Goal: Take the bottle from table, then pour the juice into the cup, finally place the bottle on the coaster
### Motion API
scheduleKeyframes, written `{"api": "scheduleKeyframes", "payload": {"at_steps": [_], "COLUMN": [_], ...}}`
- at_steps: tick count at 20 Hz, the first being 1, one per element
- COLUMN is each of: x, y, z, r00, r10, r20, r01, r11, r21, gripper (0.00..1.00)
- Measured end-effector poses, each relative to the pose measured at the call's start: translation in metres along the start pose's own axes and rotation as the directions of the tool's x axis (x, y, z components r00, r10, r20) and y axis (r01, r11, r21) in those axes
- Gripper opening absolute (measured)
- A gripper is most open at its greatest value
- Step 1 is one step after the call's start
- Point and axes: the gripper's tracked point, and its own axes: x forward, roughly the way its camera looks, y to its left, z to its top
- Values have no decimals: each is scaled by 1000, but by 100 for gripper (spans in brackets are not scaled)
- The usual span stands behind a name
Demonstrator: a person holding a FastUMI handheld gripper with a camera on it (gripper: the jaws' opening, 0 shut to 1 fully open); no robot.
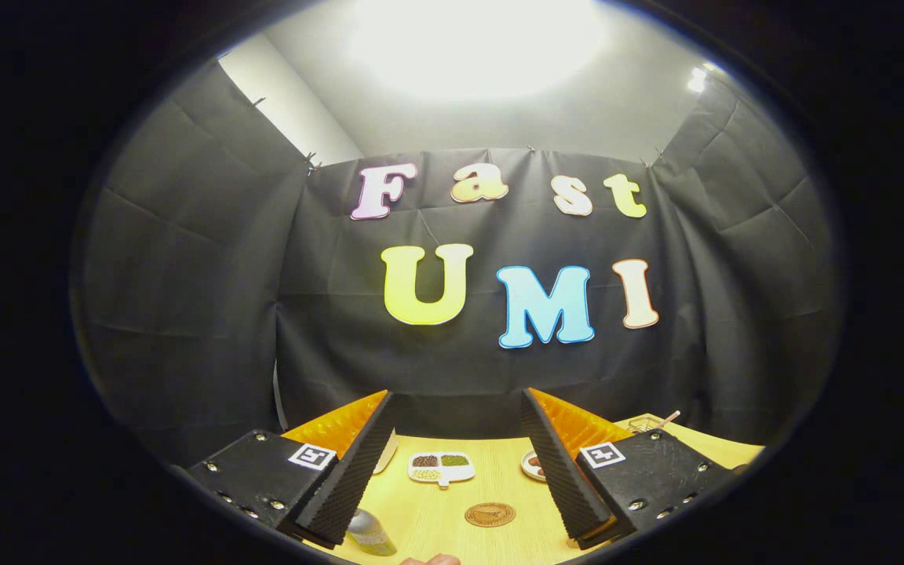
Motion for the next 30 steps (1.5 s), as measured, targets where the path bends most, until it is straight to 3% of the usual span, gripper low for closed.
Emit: {"api": "scheduleKeyframes", "payload": {"at_steps": [11,19,30], "x": [2,7,10], "y": [42,89,114], "z": [-36,-80,-162], "r00": [999,994,973], "r10": [15,67,61], "r20": [-30,-87,-224], "r01": [-17,-70,-66], "r11": [999,997,998], "r21": [-44,-39,-15], "gripper": [98,98,98]}}
